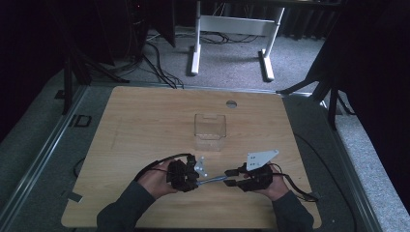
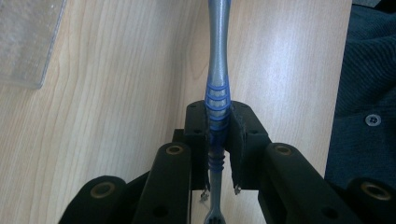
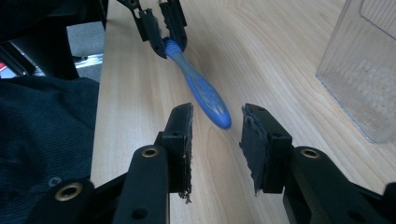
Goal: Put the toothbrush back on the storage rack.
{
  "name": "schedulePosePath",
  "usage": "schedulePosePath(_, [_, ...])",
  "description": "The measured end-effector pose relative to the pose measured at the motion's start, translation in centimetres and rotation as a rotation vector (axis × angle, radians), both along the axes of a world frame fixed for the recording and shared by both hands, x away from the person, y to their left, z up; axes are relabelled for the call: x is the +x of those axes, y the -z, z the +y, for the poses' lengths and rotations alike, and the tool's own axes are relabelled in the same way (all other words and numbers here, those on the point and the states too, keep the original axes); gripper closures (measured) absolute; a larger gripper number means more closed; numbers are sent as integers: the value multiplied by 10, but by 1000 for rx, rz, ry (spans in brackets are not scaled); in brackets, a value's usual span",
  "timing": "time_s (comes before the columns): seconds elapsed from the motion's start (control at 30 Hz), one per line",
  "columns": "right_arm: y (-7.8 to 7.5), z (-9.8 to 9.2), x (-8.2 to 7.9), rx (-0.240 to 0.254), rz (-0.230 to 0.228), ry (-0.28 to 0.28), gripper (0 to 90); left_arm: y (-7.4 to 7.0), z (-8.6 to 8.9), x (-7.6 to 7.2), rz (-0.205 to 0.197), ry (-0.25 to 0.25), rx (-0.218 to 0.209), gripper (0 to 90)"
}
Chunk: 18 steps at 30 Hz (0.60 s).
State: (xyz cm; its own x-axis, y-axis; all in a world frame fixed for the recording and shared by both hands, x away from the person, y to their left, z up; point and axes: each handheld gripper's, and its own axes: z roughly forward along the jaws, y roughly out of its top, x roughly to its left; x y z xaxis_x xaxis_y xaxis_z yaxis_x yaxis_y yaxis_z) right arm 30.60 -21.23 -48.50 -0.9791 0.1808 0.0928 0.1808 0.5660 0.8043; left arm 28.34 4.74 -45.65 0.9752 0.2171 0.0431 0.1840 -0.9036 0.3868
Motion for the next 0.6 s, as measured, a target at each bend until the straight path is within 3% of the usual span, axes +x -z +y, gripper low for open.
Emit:
schedulePosePath(0.33, [2, 3, -2, 13, 14, -62, 657, -1, -10, -5, -19, 57, -1, 790])
schedulePosePath(0.6, [4, 6, -3, 1, 20, -92, 678, -2, -12, -6, -32, 73, -8, 789])
